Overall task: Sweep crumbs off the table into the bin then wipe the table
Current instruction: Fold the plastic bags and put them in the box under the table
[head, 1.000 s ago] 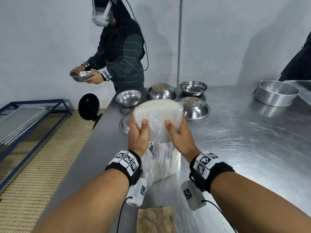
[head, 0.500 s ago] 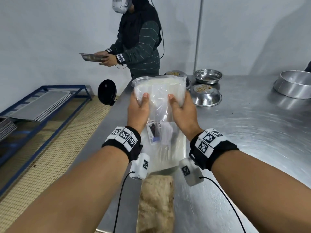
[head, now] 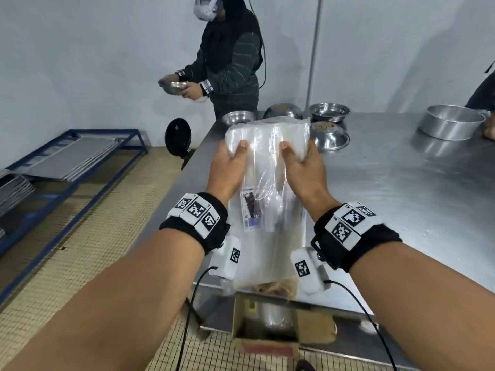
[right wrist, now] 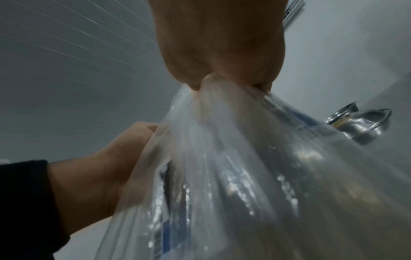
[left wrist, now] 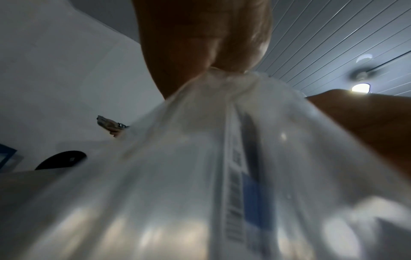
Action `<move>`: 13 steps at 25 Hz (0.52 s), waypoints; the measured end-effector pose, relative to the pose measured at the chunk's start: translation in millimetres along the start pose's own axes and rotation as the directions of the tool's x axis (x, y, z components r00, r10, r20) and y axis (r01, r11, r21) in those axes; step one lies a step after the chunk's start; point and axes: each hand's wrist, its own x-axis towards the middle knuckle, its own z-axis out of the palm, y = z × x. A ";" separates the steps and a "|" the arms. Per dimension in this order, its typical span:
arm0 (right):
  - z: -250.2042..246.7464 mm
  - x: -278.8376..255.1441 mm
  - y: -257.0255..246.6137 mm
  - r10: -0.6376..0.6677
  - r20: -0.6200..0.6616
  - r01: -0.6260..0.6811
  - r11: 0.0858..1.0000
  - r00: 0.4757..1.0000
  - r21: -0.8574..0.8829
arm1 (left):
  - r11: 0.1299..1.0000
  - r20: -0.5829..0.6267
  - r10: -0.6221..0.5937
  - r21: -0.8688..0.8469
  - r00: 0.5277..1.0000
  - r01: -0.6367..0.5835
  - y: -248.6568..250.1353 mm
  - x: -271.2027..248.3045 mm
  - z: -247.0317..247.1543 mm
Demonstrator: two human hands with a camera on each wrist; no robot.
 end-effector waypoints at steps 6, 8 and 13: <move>5.7 -88.8 0.6 0.069 -0.015 -0.069 0.997 0.998 -0.047 | 0.996 0.012 -0.086 -0.035 0.996 0.087 -20.4 -77.3 -31.0; 9.1 -109.7 9.2 0.094 0.014 -0.093 0.994 0.995 -0.061 | 0.991 -0.014 -0.134 -0.030 0.991 0.134 -35.8 -99.4 -38.9; 17.3 -151.3 46.4 0.182 0.071 -0.175 0.980 0.981 -0.100 | 0.976 -0.067 -0.220 -0.015 0.973 0.219 -70.5 -153.2 -51.3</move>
